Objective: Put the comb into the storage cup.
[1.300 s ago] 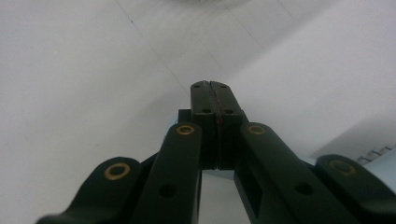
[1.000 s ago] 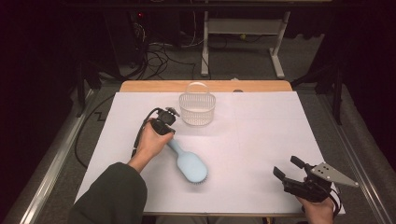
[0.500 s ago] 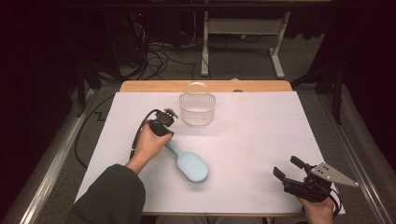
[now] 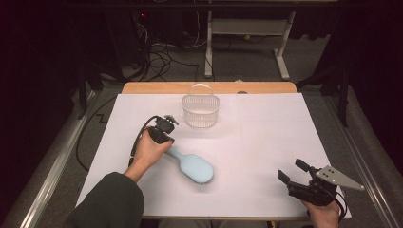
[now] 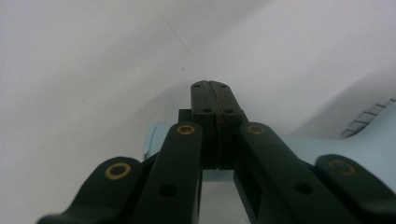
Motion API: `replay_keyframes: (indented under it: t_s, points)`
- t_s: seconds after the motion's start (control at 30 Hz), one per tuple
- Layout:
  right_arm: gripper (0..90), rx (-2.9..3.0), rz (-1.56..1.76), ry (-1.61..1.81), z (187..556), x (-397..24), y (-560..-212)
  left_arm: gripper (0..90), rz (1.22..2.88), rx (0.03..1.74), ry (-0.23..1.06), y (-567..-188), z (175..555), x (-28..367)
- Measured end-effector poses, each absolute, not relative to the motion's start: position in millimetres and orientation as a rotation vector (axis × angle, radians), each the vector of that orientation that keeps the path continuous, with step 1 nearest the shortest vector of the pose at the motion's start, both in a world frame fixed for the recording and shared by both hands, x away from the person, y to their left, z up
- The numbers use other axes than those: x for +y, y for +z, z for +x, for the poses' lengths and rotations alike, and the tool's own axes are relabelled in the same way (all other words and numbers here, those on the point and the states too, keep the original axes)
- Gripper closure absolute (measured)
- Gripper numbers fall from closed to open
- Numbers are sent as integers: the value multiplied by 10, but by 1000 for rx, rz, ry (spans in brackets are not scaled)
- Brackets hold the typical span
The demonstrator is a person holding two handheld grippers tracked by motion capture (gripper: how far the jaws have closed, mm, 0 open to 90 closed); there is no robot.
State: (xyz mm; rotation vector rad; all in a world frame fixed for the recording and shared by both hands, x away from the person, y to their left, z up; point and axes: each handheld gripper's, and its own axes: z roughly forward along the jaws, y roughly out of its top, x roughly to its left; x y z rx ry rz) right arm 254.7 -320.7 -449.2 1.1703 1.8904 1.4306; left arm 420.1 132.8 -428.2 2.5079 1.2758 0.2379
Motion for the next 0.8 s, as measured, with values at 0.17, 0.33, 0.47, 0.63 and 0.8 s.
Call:
replay_keyframes:
  t_s: [0.17,0.33,0.47,0.63,0.8]
  points:
    - [186,1892,1172,1432,2547,-3205,-4493,899,2509,1264,228,-4278,4143,1343]
    - [186,1894,1174,1430,2548,-3202,-4494,899,2507,1259,220,-4291,4087,1370]
    - [186,1895,1175,1430,2547,-3200,-4494,899,2502,1251,209,-4297,4043,1381]
    - [186,1895,1175,1428,2548,-3198,-4495,899,2494,1244,196,-4308,3987,1394]
    - [186,1895,1175,1429,2547,-3198,-4495,899,2496,1230,178,-4317,3929,1399]
